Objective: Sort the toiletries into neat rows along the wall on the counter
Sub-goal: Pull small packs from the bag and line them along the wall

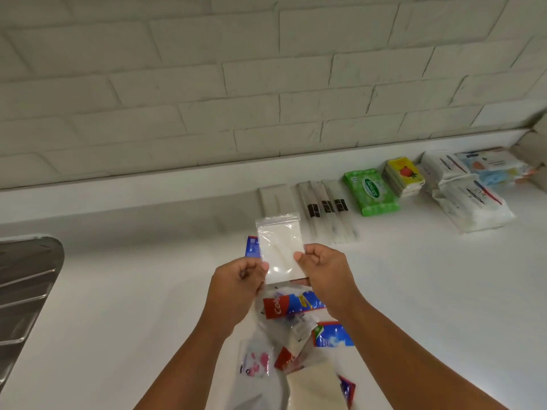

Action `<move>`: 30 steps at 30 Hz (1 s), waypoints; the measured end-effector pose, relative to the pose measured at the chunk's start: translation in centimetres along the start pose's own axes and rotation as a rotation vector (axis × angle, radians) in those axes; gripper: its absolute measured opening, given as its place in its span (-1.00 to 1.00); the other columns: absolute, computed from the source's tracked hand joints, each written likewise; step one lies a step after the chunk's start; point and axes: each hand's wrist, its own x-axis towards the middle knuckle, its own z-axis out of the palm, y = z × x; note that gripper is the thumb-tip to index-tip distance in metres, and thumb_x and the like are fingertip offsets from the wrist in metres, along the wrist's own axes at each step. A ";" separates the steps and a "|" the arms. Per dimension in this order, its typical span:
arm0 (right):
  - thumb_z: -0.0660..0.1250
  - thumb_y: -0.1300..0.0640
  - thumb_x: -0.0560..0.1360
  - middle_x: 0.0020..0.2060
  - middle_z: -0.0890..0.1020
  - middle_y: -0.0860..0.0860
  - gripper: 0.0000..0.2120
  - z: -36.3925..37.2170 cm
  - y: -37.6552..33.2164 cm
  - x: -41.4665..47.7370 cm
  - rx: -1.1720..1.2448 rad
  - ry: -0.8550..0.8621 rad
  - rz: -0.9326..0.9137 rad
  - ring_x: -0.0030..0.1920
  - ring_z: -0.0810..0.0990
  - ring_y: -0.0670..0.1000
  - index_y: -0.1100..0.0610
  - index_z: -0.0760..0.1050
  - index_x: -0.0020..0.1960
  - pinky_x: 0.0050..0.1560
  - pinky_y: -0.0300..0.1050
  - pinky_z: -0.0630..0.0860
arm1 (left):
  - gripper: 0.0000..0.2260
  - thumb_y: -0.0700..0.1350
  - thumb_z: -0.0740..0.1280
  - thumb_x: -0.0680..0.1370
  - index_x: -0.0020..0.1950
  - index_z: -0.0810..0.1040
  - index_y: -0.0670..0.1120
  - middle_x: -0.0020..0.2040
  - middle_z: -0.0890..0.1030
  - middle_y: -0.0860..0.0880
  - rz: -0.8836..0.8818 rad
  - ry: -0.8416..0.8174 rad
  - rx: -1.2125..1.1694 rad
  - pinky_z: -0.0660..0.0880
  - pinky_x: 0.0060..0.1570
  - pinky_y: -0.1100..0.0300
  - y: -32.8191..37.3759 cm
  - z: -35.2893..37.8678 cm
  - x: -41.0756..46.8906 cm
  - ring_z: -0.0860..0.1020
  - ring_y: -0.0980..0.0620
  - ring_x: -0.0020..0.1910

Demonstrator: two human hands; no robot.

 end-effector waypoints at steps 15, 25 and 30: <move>0.21 0.26 0.58 0.11 0.61 -0.06 -0.73 -0.9 -3.1 12.4 -0.302 0.038 -0.085 0.11 0.57 -0.05 0.13 0.55 0.23 0.14 -0.24 0.45 | -0.83 -0.15 0.41 0.54 -0.26 0.65 -0.02 -0.45 0.60 0.02 0.030 0.178 0.089 0.47 -0.31 0.23 2.9 3.3 15.1 0.49 0.12 -0.50; 0.17 0.16 0.62 0.29 0.49 0.23 -0.65 0.6 -4.1 14.5 -0.447 -0.077 0.100 0.27 0.47 0.22 0.34 0.39 0.32 0.22 0.07 0.46 | -0.85 -0.05 0.42 0.52 -0.18 0.72 -0.07 -0.31 0.69 -0.06 -0.046 0.236 0.324 0.59 -0.01 0.10 1.4 4.8 20.1 0.68 -0.08 -0.18; 0.19 0.16 0.62 0.30 0.49 0.22 -0.63 0.5 -3.8 15.2 -0.449 -0.106 0.097 0.26 0.50 0.19 0.33 0.37 0.35 0.12 -0.06 0.47 | -0.83 0.00 0.44 0.51 -0.03 0.72 -0.08 -0.14 0.72 -0.07 -0.046 0.294 0.402 0.53 0.03 0.16 0.8 5.3 20.2 0.66 -0.05 -0.06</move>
